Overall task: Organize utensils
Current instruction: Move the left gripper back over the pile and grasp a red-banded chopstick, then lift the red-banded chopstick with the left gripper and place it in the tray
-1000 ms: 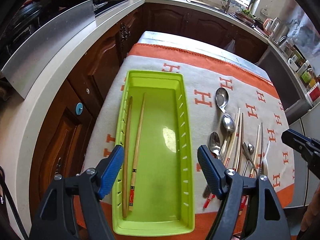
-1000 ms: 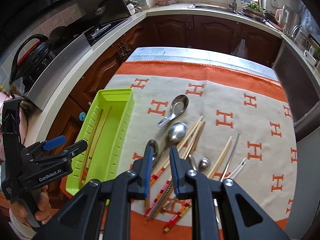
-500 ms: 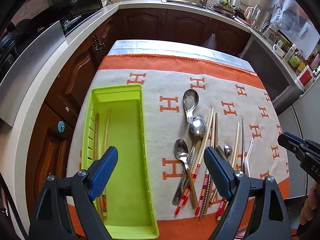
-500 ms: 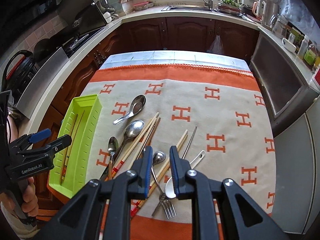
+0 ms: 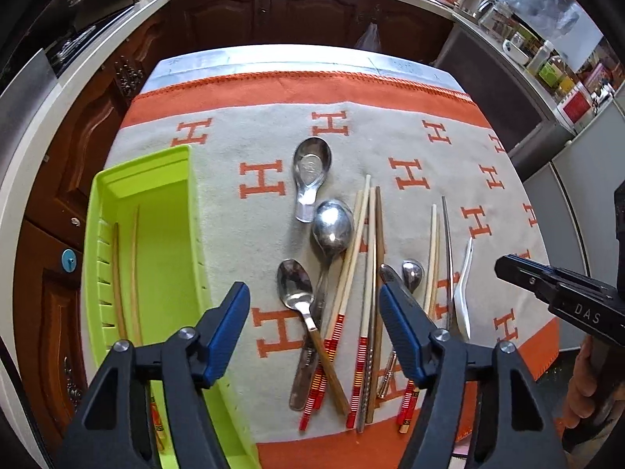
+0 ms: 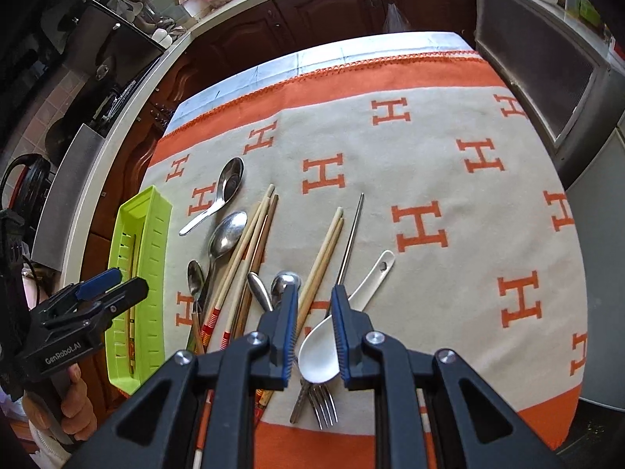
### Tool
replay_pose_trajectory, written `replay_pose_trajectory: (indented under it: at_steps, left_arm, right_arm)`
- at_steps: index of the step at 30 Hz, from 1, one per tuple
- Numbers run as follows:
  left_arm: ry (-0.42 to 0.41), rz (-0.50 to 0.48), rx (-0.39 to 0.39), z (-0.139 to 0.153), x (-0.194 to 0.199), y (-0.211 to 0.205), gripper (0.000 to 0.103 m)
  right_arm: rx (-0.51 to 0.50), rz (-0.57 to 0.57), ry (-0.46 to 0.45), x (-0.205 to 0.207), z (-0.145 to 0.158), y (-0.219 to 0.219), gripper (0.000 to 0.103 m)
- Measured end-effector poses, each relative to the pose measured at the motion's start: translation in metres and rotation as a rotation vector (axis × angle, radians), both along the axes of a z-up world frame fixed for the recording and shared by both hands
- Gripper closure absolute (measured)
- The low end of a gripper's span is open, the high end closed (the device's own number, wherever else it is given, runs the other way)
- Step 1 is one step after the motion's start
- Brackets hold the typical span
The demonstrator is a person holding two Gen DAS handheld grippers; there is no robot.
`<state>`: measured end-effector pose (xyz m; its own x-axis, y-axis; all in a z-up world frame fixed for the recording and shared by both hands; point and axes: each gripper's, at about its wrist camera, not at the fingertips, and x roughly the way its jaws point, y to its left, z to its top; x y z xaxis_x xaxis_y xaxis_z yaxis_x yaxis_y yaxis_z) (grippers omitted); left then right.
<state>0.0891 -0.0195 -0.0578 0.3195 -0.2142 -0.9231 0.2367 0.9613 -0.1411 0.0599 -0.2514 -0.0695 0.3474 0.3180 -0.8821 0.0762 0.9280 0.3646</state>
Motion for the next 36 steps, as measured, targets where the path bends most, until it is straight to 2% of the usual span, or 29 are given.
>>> replay_pose_trajectory:
  at_steps: [1, 6, 8, 11, 15, 23, 36]
  left_arm:
    - [0.011, -0.016, -0.003, -0.004, 0.0, -0.005, 0.046]
    - [0.081, -0.08, -0.013, -0.031, -0.001, -0.024, 0.081]
    - [0.115, -0.088, -0.022, -0.044, 0.0, -0.027, 0.09]
    - [0.158, -0.092, -0.04, -0.058, 0.0, -0.028, 0.09]
    - [0.173, -0.107, -0.06, -0.063, -0.002, -0.03, 0.091]
    - [0.199, -0.119, -0.027, -0.078, -0.002, -0.039, 0.091]
    - [0.169, -0.101, -0.056, -0.08, 0.004, -0.036, 0.089]
  right_arm:
    - [0.018, -0.002, 0.006, 0.0, -0.005, 0.0, 0.086]
    - [0.086, -0.003, 0.023, -0.006, -0.024, 0.004, 0.086]
    - [0.107, -0.002, 0.019, -0.009, -0.029, 0.005, 0.086]
    - [0.123, 0.007, 0.015, -0.013, -0.032, 0.007, 0.086]
    - [0.121, 0.034, 0.003, -0.018, -0.033, 0.011, 0.086]
    - [0.128, 0.074, 0.005, -0.021, -0.039, 0.019, 0.086]
    - [0.116, 0.11, 0.0, -0.025, -0.041, 0.028, 0.086]
